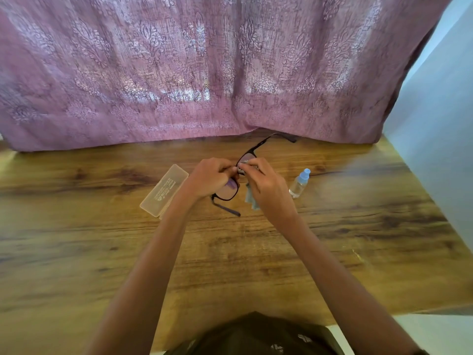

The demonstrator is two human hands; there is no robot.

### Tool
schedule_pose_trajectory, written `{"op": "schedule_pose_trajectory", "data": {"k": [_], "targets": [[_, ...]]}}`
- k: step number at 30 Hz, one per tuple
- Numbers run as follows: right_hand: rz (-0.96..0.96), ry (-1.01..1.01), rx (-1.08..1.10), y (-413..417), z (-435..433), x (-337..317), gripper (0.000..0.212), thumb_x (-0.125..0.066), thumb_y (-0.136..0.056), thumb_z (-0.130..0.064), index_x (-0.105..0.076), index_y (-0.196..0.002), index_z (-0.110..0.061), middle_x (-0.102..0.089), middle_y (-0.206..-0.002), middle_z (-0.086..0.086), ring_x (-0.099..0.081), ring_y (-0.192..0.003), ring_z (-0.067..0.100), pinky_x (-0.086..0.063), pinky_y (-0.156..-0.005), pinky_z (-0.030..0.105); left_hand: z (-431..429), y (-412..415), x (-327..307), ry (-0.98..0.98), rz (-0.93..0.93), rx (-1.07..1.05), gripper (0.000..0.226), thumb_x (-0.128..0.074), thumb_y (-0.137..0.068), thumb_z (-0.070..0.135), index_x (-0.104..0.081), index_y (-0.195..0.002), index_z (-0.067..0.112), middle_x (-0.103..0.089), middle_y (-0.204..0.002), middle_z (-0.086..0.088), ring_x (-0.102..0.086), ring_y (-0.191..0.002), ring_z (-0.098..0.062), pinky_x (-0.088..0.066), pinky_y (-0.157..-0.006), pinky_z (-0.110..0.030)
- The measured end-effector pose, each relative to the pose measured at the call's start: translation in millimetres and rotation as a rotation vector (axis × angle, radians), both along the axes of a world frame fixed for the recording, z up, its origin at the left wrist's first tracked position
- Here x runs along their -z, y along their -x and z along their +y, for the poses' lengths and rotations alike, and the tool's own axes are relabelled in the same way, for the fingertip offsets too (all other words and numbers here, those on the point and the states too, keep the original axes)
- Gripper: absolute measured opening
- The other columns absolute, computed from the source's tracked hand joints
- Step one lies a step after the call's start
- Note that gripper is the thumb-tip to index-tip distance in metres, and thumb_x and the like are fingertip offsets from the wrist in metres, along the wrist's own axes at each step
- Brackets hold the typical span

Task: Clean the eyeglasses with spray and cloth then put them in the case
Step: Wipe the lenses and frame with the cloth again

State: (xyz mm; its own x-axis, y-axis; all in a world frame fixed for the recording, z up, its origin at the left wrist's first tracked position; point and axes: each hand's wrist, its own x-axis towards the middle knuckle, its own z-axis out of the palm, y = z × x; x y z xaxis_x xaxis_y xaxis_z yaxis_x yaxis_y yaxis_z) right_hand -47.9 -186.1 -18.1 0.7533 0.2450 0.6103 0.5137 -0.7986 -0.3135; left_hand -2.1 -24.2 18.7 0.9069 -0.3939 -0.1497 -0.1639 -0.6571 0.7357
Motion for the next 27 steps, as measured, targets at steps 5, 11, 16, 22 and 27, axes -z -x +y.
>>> {"op": "schedule_pose_trajectory", "data": {"k": [5,11,16,22,27], "targets": [[-0.003,-0.016,0.12,-8.1,-2.6,0.3,0.029,-0.067,-0.084,0.01,-0.067,-0.113,0.007,-0.066,-0.106,0.017,-0.067,-0.084,0.027,-0.058,-0.062,0.033,-2.3,-0.1,-4.9,-0.052,-0.042,0.037,0.027,-0.048,-0.1,0.024,-0.071,-0.087,0.017,-0.075,-0.087,0.003,-0.066,-0.088,-0.011,-0.048,-0.085,-0.033],[0.019,-0.032,0.063,-4.7,1.5,-4.2,0.023,-0.064,-0.086,0.01,-0.069,-0.109,0.007,-0.066,-0.103,0.018,-0.067,-0.079,0.028,-0.057,-0.061,0.031,-2.5,0.4,-4.9,-0.047,-0.042,0.026,0.027,-0.047,-0.1,0.021,-0.071,-0.088,0.013,-0.074,-0.087,-0.001,-0.067,-0.09,-0.019,-0.049,-0.09,-0.045],[0.024,0.01,0.026,-2.0,2.0,-5.7,0.023,-0.066,-0.085,0.008,-0.07,-0.108,0.005,-0.066,-0.102,0.017,-0.067,-0.078,0.025,-0.055,-0.061,0.026,-1.3,-0.3,-1.5,-0.066,-0.059,0.011,0.026,-0.047,-0.1,0.02,-0.071,-0.094,0.014,-0.074,-0.088,-0.003,-0.067,-0.09,-0.021,-0.05,-0.089,-0.046],[0.029,-0.038,0.133,-12.9,-4.7,-7.6,0.026,-0.064,-0.088,0.009,-0.067,-0.114,0.007,-0.064,-0.103,0.018,-0.065,-0.079,0.029,-0.057,-0.06,0.036,-4.7,-4.0,-1.6,-0.13,-0.111,0.007,0.028,-0.046,-0.1,0.023,-0.072,-0.088,0.018,-0.073,-0.089,-0.001,-0.063,-0.089,-0.02,-0.05,-0.084,-0.041],[0.031,-0.077,0.064,-12.3,0.4,-9.3,0.021,-0.063,-0.089,0.006,-0.069,-0.109,0.006,-0.064,-0.101,0.017,-0.066,-0.079,0.026,-0.058,-0.062,0.037,-6.0,-7.2,0.4,-0.124,-0.135,-0.011,0.025,-0.047,-0.099,0.02,-0.071,-0.092,0.017,-0.072,-0.088,-0.002,-0.063,-0.084,-0.021,-0.048,-0.076,-0.036]]}}
